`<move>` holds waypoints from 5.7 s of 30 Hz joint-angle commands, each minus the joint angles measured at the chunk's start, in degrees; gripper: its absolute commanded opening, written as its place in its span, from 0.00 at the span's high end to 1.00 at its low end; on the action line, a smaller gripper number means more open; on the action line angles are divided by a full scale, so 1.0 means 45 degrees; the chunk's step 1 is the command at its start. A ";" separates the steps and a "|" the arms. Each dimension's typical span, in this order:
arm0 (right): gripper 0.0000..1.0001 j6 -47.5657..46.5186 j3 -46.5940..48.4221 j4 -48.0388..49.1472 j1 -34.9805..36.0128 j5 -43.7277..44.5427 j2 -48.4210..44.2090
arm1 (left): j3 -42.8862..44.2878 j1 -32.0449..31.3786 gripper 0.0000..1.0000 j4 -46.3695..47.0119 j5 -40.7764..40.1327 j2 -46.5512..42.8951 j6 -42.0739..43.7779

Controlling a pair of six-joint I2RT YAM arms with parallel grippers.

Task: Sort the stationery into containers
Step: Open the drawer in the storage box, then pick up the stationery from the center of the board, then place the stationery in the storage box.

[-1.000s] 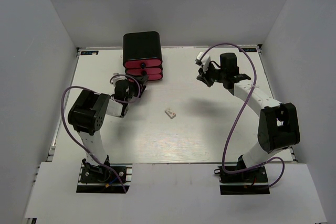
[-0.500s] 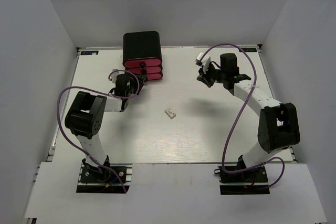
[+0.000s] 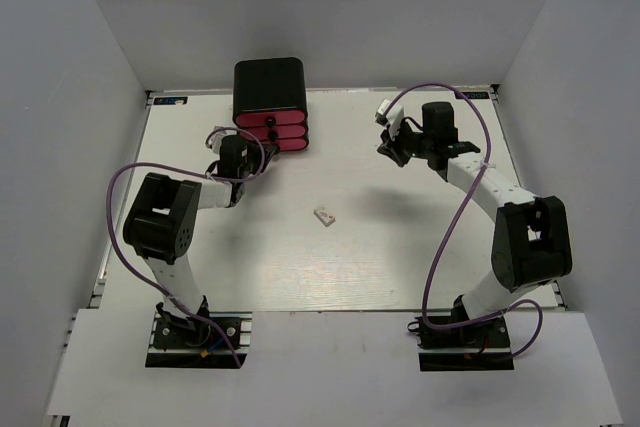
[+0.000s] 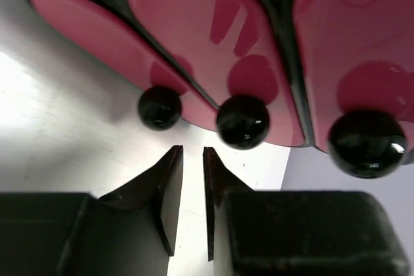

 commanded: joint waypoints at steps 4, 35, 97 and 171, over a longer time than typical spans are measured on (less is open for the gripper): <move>1.00 0.0007 -0.0127 0.0101 -0.0106 -0.0316 -0.0462 | -0.0186 0.0107 0.63 -0.0265 0.0113 0.0007 0.0449; 1.00 -0.0325 -0.0010 -0.0056 -0.0419 -0.0277 -0.0032 | 0.1164 0.0107 0.49 0.0906 -0.0512 0.2098 0.0235; 0.36 0.6569 -0.0850 0.0238 0.6241 0.3726 0.1862 | -0.5555 -0.0205 0.16 -0.5008 -0.0726 -1.1043 0.5606; 0.46 -0.3997 0.8370 0.0687 0.5812 0.3513 0.7469 | -0.7704 -0.0205 0.15 -0.7203 -0.0338 -1.5618 0.2971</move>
